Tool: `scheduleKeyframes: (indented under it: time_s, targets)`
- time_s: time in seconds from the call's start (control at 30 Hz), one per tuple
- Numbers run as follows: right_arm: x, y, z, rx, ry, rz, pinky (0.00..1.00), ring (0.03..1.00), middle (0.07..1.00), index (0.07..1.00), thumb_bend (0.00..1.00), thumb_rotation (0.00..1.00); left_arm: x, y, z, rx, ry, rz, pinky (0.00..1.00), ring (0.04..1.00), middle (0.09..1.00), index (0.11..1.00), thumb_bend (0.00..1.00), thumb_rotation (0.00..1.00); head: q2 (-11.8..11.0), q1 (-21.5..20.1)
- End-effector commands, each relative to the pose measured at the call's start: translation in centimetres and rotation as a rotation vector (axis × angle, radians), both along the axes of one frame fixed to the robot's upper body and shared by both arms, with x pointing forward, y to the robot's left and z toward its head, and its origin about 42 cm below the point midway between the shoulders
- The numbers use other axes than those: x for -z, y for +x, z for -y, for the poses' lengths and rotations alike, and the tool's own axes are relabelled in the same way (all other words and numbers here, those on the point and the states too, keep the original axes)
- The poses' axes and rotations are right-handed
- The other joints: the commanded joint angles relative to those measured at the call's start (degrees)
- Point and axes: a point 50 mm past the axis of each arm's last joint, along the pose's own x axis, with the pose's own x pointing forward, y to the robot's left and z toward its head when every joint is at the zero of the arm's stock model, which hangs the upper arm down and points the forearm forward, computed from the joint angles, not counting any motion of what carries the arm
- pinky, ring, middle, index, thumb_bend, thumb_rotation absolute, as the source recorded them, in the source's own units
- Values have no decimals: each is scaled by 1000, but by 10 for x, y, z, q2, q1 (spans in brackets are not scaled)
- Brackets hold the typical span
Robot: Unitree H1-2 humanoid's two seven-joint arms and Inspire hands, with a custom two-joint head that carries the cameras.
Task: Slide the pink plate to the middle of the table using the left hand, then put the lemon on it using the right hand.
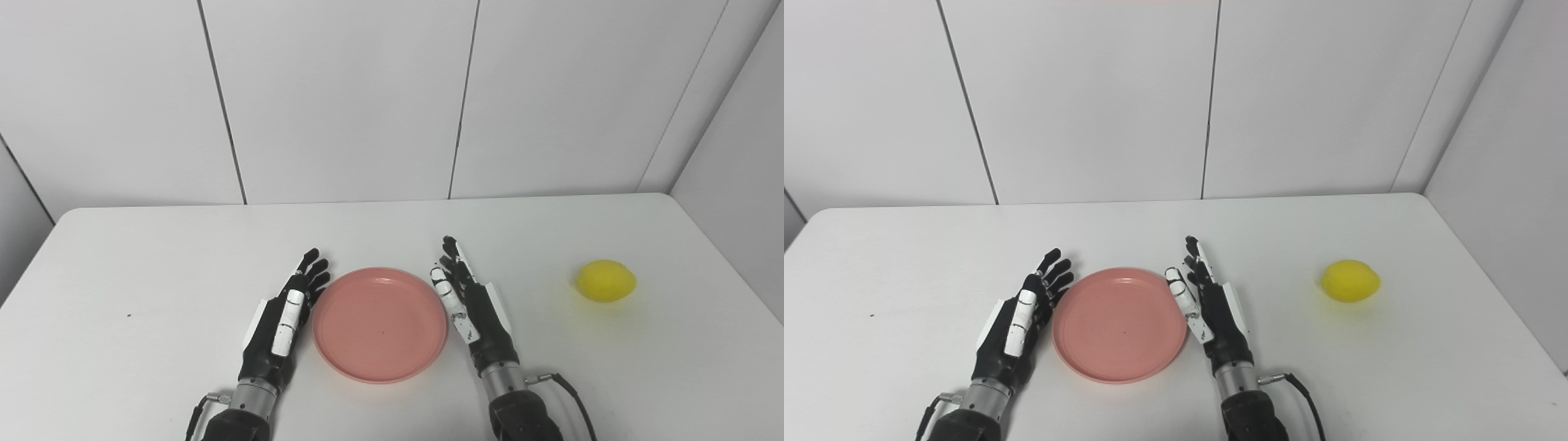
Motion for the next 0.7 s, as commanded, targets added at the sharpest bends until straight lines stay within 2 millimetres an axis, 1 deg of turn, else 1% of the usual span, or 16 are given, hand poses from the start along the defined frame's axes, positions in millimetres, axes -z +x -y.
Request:
scheduleKeyframes:
  time_s: [0.0, 0.13, 0.23, 0.37, 0.4, 0.43, 0.47, 0.53, 0.57, 0.6, 0.67]
  targets:
    - [-23, 9, 3, 14, 10, 84, 958, 975, 978, 981, 632, 936, -5, 2, 7, 22, -9, 40, 923, 928, 937, 934, 722, 1000, -1, 0]
    - [-33, 14, 18, 46, 20, 153, 941, 967, 986, 988, 611, 879, -4, 3, 8, 17, -15, 45, 929, 933, 940, 938, 726, 1000, -4, -1]
    - [-43, 15, 33, 112, -39, 197, 930, 954, 971, 971, 624, 867, -4, 4, 10, 7, -22, 55, 924, 933, 942, 938, 723, 1000, -8, -3]
    - [-55, 16, 54, 217, -131, 246, 907, 930, 953, 956, 645, 884, -5, 4, 12, 4, -20, 66, 931, 938, 946, 941, 723, 1000, -11, -2]
    - [-57, 17, 59, 240, -144, 248, 898, 925, 947, 954, 646, 853, -4, 4, 13, 4, -20, 68, 935, 942, 950, 944, 724, 1000, -11, -2]
    - [-60, 17, 65, 257, -150, 249, 895, 924, 945, 954, 647, 842, -4, 5, 13, 6, -20, 70, 937, 943, 951, 946, 724, 1000, -14, -3]
    - [-62, 17, 70, 268, -154, 250, 919, 941, 955, 968, 652, 788, -3, 5, 13, 6, -19, 71, 941, 947, 954, 948, 725, 1000, -14, -3]
    - [-67, 17, 81, 303, -197, 266, 893, 946, 953, 968, 709, 705, -2, 6, 14, 3, -16, 73, 941, 944, 951, 945, 714, 1000, -18, -8]
    - [-69, 18, 87, 329, -231, 273, 891, 946, 953, 967, 712, 700, -2, 6, 14, 0, -15, 72, 940, 944, 951, 945, 714, 1000, -24, -15]
    - [-71, 18, 90, 347, -255, 278, 901, 942, 945, 961, 740, 671, -1, 6, 14, -2, -15, 71, 941, 944, 950, 944, 710, 1000, -24, -15]
    - [-75, 18, 100, 399, -313, 273, 921, 950, 949, 962, 772, 643, 0, 7, 13, -5, -13, 75, 941, 942, 950, 945, 707, 1000, -25, -18]
